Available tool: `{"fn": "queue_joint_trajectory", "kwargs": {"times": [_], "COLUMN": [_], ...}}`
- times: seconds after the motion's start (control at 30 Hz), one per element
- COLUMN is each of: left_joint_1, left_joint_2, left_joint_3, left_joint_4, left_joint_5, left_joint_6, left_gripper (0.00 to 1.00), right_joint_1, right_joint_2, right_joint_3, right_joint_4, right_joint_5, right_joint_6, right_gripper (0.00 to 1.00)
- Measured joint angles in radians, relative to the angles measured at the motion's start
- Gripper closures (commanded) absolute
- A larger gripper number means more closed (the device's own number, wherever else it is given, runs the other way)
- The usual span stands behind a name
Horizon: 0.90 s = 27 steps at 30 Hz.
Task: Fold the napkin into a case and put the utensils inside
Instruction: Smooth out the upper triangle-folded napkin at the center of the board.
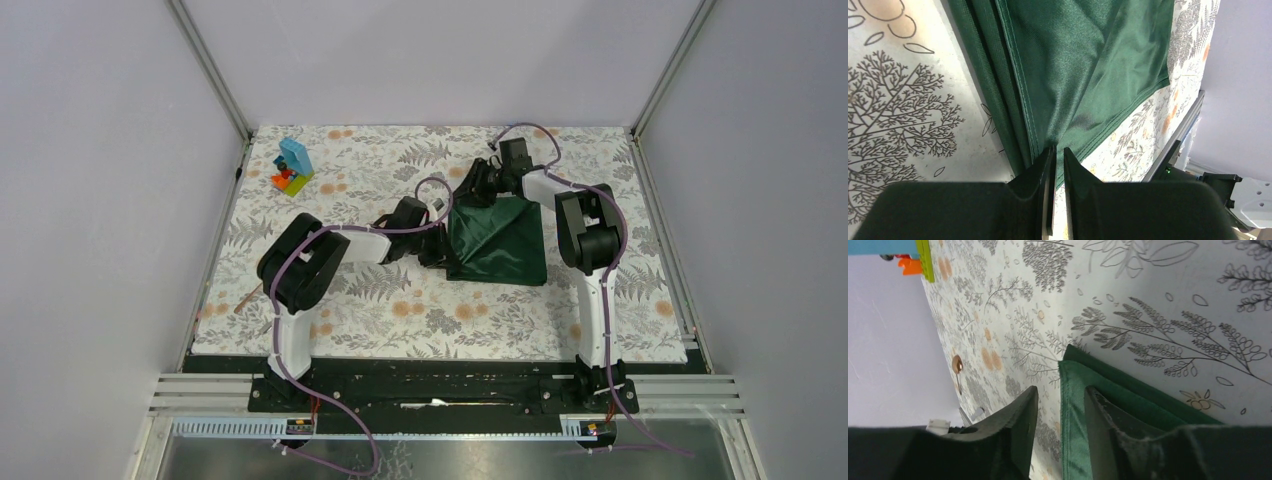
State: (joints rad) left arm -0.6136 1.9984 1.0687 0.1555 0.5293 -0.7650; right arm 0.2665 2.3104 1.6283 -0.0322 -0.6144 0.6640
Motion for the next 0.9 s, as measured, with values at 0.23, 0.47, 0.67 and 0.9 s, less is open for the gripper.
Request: {"fn": "queue_joint_trajectory", "kwargs": {"times": [0.23,0.47,0.67,0.9], "left_joint_1": [0.006,0.006,0.007,0.007], "left_joint_2": [0.000,-0.011,-0.014,-0.014], "left_joint_3": [-0.037,-0.064,-0.070,-0.070], "left_joint_4": [0.072,0.097,0.101,0.101], "left_joint_5": [0.018,0.020,0.023,0.024], "left_joint_6": [-0.014,-0.016,-0.020,-0.022], "left_gripper": [0.84,0.85,0.85,0.85], "right_joint_1": [-0.005,-0.072,-0.135,-0.125], "right_joint_2": [-0.042,-0.373,-0.593,-0.554], "right_joint_3": [0.110,-0.093,-0.406,-0.690], "right_joint_4": [-0.209,-0.269,-0.080,0.204], "right_joint_5": [-0.004,0.064,0.025,-0.144], "right_joint_6": [-0.152,-0.283,-0.257,-0.067], "right_gripper": [0.21,0.00,0.00,0.00]}}
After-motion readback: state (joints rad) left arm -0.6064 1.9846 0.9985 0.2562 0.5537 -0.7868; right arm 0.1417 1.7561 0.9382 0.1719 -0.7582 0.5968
